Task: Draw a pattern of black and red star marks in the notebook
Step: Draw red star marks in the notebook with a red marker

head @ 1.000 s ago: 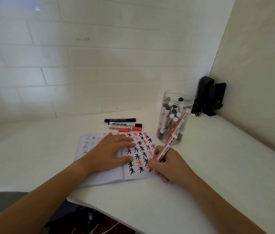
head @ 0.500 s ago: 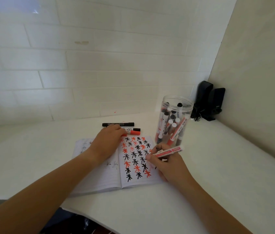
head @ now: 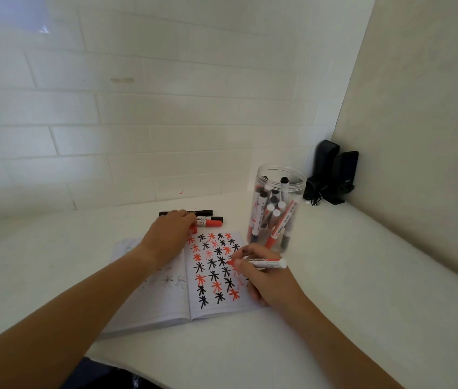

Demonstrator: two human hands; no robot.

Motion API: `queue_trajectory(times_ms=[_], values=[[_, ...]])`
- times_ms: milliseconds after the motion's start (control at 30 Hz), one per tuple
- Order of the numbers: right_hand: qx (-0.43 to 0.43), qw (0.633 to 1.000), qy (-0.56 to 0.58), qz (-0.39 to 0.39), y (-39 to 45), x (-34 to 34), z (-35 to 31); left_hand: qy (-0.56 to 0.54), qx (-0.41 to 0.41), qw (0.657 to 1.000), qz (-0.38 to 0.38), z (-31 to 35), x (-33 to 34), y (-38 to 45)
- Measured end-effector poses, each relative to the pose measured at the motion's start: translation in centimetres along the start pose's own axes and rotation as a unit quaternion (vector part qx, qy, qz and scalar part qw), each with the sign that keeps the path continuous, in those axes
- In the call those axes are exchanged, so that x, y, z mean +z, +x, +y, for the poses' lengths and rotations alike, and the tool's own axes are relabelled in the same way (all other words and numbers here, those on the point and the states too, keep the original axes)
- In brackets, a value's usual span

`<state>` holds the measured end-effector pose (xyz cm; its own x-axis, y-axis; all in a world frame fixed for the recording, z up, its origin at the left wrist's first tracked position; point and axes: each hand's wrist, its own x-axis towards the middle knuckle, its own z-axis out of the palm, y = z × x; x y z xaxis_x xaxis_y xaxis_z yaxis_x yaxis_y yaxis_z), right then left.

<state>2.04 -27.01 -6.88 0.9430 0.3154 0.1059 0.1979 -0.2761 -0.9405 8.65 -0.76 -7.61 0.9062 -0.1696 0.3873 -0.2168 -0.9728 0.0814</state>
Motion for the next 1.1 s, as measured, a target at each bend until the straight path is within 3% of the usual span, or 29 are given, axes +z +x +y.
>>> queue_trajectory(times_ms=[233, 500, 967, 1100], values=[[-0.002, 0.998, 0.060, -0.011, 0.0, -0.4, -0.4, -0.132, 0.003, 0.985, 0.108, 2.2, -0.8, -2.6], [-0.059, 0.995, 0.074, -0.030, -0.3, 0.2, -0.3, -0.256, 0.034, 0.965, 0.054, 3.7, -1.0, -7.3], [-0.064, 0.995, 0.011, -0.070, -0.4, 0.7, -0.4, -0.305, 0.097, 0.947, 0.020, 4.3, -1.5, -7.6], [-0.040, 0.994, 0.072, -0.070, -0.6, 0.5, -1.2, -0.280, 0.085, 0.956, 0.028, 4.2, -1.3, -7.5]])
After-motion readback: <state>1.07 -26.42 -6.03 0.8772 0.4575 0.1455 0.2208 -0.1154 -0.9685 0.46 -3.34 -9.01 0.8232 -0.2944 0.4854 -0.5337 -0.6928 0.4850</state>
